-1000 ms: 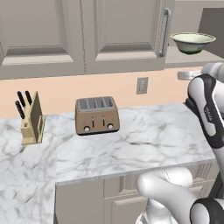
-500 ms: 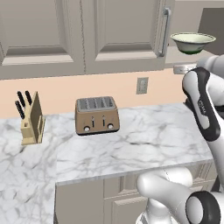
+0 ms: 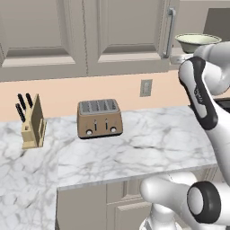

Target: Move the bowls from the cabinet to the plates on the dining table.

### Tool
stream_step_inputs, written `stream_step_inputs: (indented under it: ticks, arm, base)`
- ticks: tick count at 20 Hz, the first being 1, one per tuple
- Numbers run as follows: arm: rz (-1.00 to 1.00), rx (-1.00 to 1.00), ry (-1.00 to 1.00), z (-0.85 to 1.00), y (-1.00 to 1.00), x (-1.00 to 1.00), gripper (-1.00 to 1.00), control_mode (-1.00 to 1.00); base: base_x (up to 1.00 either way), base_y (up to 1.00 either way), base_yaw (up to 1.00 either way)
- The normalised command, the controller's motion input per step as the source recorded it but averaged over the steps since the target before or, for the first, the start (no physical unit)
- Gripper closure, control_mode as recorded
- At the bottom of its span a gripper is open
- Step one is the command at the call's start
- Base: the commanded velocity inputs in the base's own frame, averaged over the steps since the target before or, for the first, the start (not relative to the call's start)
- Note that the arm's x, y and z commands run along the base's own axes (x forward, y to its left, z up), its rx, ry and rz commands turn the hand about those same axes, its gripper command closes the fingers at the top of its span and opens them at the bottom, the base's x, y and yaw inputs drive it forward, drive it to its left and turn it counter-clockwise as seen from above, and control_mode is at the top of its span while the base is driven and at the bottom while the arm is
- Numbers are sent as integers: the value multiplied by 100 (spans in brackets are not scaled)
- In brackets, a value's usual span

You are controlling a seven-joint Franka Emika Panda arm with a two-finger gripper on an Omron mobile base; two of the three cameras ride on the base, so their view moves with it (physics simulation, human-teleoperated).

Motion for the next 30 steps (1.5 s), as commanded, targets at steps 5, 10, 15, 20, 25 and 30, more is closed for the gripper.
stream_step_inputs:
  ticks: [5, 10, 15, 20, 25, 30]
  arm:
    - [0, 3, 0, 34, 15, 11, -100, -100]
    - [0, 2, 0, 29, 11, 16, -100, -100]
    - [0, 1, 0, 21, 11, 21, -100, -100]
    - [0, 0, 0, 10, 5, 28, -100, -100]
    - [0, 0, 0, 1, 0, 35, -100, -100]
    - [0, 0, 0, 0, 0, 37, -100, -100]
  base:
    - [0, 0, 0]
    - [0, 0, 0]
    - [0, 0, 0]
    - [0, 0, 0]
    - [0, 0, 0]
    - [0, 0, 0]
